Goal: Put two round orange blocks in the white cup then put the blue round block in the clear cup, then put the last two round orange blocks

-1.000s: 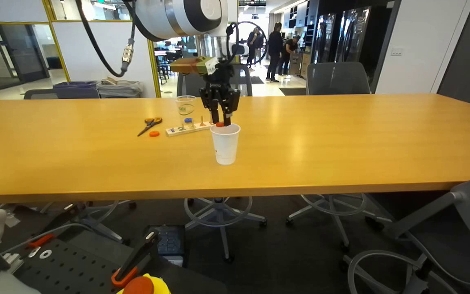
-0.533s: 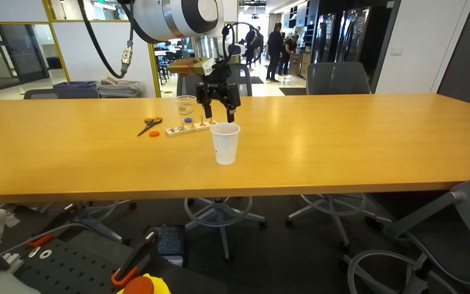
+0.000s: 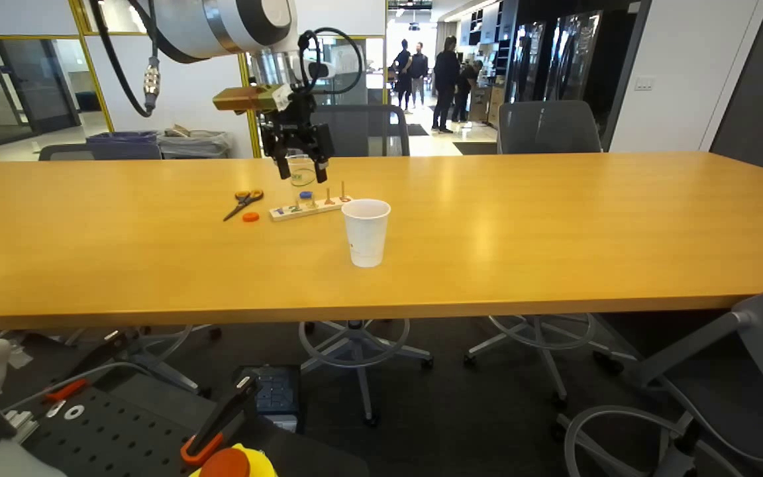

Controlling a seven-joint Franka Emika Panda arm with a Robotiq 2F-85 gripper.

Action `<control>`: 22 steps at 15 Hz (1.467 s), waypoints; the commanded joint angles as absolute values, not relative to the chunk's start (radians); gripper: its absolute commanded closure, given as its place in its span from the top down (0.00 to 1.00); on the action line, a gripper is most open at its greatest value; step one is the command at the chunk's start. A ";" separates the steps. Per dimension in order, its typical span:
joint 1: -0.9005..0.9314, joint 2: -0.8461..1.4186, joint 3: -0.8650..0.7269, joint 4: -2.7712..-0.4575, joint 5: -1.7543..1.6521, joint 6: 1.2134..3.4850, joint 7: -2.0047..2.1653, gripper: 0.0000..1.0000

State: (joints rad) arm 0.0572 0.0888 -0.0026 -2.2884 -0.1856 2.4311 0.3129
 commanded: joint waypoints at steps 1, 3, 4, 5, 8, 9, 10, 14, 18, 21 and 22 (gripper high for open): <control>0.093 0.075 0.042 -2.308 -0.142 2.423 0.366 1.00; 0.112 0.095 0.059 -2.295 -0.125 2.419 0.443 1.00; 0.122 0.112 0.066 -2.283 -0.116 2.417 0.490 1.00; 0.133 0.137 0.071 -2.266 -0.106 2.421 0.554 1.00; 0.166 0.190 0.071 -2.229 -0.098 2.434 0.737 1.00; 0.179 0.213 0.069 -2.208 -0.102 2.431 0.803 1.00; 0.190 0.236 0.068 -2.187 -0.094 2.427 0.861 1.00; 0.224 0.333 0.065 -2.093 -0.049 2.433 1.049 1.00; 0.254 0.418 0.063 -2.009 -0.003 2.426 1.161 1.00; 0.257 0.466 0.072 -1.970 0.044 2.452 1.191 1.00; 0.256 0.478 0.074 -1.963 0.061 2.470 1.192 1.00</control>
State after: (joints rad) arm 0.2500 0.4307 0.0705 -2.0186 0.0079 2.4362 1.1659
